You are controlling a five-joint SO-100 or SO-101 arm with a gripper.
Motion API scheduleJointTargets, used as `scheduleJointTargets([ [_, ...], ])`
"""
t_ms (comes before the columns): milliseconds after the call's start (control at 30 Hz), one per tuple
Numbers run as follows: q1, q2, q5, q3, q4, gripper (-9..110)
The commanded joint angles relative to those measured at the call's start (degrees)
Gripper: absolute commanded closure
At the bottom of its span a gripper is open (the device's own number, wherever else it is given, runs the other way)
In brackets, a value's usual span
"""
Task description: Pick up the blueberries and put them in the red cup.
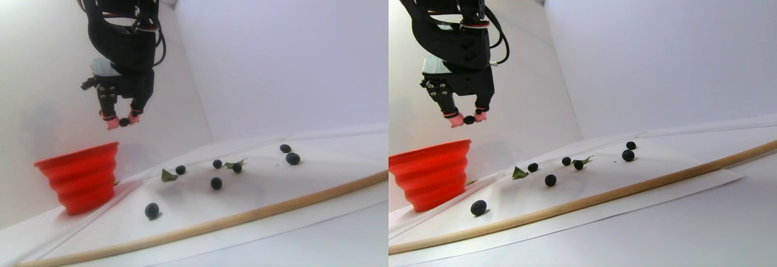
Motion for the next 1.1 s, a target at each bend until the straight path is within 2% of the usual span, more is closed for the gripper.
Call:
scheduleJointTargets([
  [0,-3.78,8.96,0.44,-1.93,-0.09,90],
  [1067,-10.11,0.79,2.72,-12.74,0.88,90],
])
